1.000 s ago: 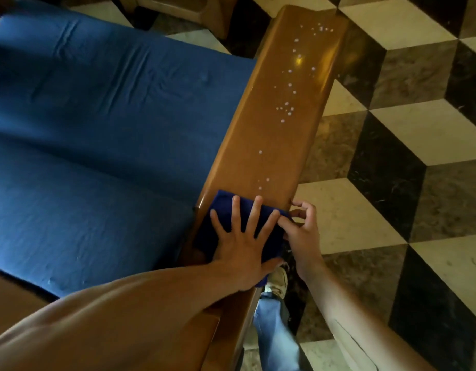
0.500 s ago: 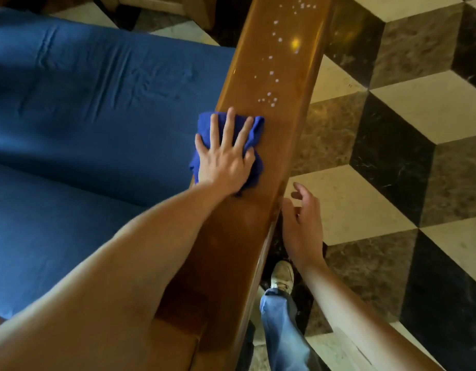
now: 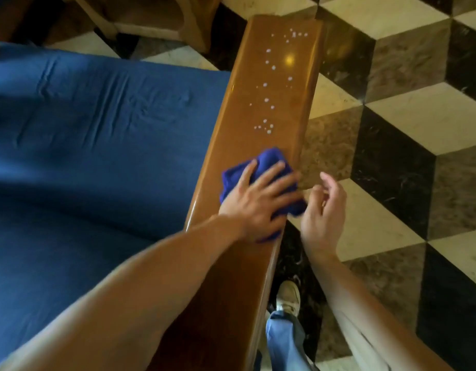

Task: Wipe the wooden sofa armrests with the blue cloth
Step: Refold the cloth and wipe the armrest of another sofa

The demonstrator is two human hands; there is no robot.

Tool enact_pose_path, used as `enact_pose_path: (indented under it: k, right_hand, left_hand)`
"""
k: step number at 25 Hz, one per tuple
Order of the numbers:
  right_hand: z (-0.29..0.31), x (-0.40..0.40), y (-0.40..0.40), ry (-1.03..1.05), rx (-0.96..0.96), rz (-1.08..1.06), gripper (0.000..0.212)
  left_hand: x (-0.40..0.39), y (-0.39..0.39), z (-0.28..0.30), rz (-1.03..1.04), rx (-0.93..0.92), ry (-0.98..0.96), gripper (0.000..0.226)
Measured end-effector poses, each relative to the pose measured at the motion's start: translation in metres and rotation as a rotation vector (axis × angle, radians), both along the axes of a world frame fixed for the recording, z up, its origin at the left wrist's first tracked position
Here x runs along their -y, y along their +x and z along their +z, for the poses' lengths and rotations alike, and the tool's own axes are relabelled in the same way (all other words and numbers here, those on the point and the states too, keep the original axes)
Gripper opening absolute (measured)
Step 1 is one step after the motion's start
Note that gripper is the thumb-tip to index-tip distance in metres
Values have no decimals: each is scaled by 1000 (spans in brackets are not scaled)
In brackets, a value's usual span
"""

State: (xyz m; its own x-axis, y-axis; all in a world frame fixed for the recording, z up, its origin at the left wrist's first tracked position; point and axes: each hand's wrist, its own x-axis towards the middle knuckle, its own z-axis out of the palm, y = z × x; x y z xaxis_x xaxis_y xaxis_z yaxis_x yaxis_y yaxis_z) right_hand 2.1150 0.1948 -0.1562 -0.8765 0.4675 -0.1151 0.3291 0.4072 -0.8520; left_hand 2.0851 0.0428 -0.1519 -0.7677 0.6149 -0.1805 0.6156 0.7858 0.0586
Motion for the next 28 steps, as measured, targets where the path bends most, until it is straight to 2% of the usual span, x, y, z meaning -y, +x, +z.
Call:
enact_pose_path:
  k: [1,3,4,5,6,9,10,12,14,15,16,19,20,23,24,26,27,28]
  right_hand:
    - [3,-1,4,64,14,62,35]
    - [11,5,26,320,-76,372,39]
    - [11,12,43,425,-161,588,41]
    - [8,18,54,483,-224,715,42]
    - [6,23,51,492,-234,709,43]
    - [3,45,1,349,-43,338,43]
    - [2,49,-17,421,-23,350,43]
    - [-8,55,-35,616,-105,579,45]
    - [-21,56,-34,675,-150,669,45]
    - [-26,51,-39,669,-154,638,43]
    - [-26,51,-42,633,-144,597,41]
    - [-23,48,-54,551,-58,544,40]
    - [-23,48,-53,560,-52,556,41]
    - [-22,48,-51,595,-42,570,41]
    - [-22,49,-51,587,-39,566,41]
    - [-22,50,-53,567,-42,535,41]
    - [-24,50,-56,557,-53,517,42]
    - [-24,50,-56,555,-64,519,42]
  left_hand:
    - [3,-29,2,60,2,9,65]
    - [16,-51,-1,179,-13,-2,63]
    - [23,-42,-4,253,-4,15,63]
    - [28,-24,-5,340,5,24,63]
    - [29,2,-4,431,12,17,64]
    - [30,103,7,627,40,-74,69]
    - [30,132,10,576,55,-89,70]
    - [39,170,13,256,91,-105,71]
    - [51,158,7,-61,88,-94,72]
    - [49,137,-1,-101,72,-82,72]
    - [44,123,-4,-29,34,-85,70]
    - [18,110,-4,605,-26,-33,66]
    - [11,118,-1,743,-8,-29,66]
    - [-12,139,6,928,88,-7,65]
    - [-14,127,8,1031,131,54,65]
    - [-4,43,7,1245,174,242,66]
    - [6,-7,6,1244,212,307,65]
    - [21,-46,7,1159,252,338,62]
